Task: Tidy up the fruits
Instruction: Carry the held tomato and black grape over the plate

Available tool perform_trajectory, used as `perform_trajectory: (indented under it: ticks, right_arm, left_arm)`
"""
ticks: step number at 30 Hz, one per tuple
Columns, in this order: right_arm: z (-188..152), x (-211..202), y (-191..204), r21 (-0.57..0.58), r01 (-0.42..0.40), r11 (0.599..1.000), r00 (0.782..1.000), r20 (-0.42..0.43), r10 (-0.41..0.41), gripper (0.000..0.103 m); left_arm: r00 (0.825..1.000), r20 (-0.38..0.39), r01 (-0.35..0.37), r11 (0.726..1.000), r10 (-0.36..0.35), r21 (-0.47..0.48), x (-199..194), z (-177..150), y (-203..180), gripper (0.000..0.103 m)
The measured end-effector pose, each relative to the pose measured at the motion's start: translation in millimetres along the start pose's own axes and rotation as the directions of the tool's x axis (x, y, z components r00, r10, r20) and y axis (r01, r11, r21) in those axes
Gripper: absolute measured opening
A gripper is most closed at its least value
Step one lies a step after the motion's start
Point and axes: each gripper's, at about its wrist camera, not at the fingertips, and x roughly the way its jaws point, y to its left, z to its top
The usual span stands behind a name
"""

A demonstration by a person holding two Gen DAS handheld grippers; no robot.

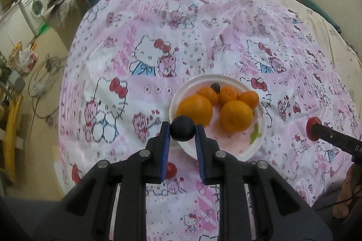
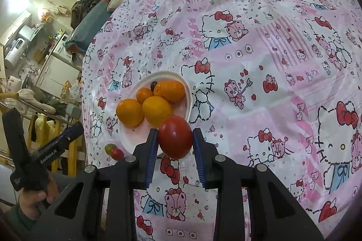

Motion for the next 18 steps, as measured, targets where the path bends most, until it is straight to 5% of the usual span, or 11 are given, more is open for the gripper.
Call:
perform_trajectory:
  ticks: [7,12,18]
  right_arm:
    - [12,4,1,-0.009,-0.008,1.000,1.000,0.020,0.008,0.032]
    - [19,15,5,-0.002,-0.032,0.999,0.999,0.010,0.032,0.032]
    - [21,39,11,-0.016,-0.038,0.999,0.998,-0.052,0.038,0.032]
  left_arm:
    - [1.000,-0.012,0.020,0.999,-0.020,0.035,15,16,-4,0.018]
    - [0.989,-0.107,0.111,0.993,-0.107,0.041,48,14,-11,0.018]
    - [0.980,-0.151,0.144,0.986,-0.131,0.079,69,1,-28,0.019]
